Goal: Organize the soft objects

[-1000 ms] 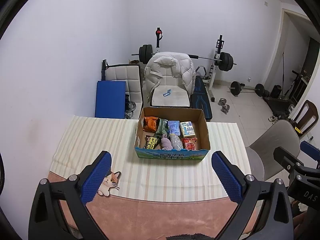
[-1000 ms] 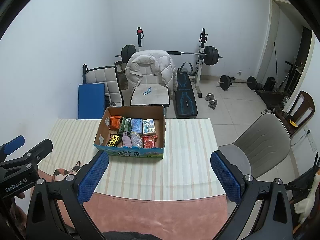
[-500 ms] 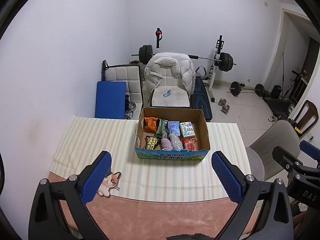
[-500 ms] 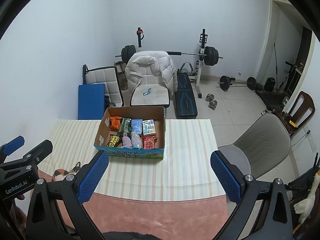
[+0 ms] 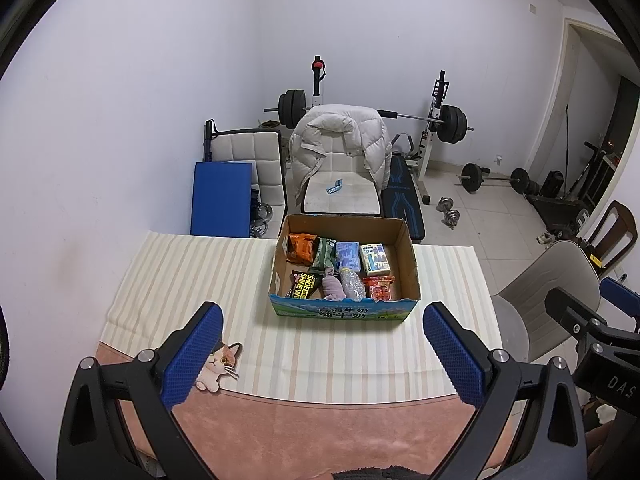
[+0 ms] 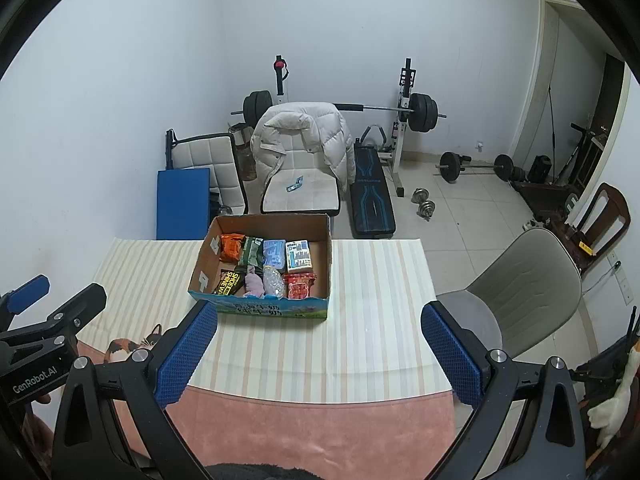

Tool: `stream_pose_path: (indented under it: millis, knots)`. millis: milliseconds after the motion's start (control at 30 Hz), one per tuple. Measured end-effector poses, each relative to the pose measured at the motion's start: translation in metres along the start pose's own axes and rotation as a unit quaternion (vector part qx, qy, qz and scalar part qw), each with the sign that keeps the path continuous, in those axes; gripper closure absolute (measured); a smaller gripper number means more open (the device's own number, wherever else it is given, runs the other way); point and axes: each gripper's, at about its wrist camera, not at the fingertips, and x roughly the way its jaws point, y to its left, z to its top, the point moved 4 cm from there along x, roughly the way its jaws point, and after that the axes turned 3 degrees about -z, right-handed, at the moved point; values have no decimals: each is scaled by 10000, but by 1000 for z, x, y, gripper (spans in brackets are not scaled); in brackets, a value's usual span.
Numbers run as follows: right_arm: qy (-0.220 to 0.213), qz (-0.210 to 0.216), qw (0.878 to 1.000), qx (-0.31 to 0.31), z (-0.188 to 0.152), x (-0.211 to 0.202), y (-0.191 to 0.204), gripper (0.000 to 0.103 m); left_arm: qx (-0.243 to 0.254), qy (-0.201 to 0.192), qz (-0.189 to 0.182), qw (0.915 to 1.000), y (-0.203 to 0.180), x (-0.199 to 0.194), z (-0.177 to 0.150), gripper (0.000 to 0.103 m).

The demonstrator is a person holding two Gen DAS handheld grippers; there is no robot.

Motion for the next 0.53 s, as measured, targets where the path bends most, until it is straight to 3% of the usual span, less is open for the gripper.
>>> stream_pose_path:
  millis: [533]
  knots:
    - [-16, 13, 10000, -14, 5, -1, 0, 0, -67, -54, -2, 10000, 2, -3, 1, 0]
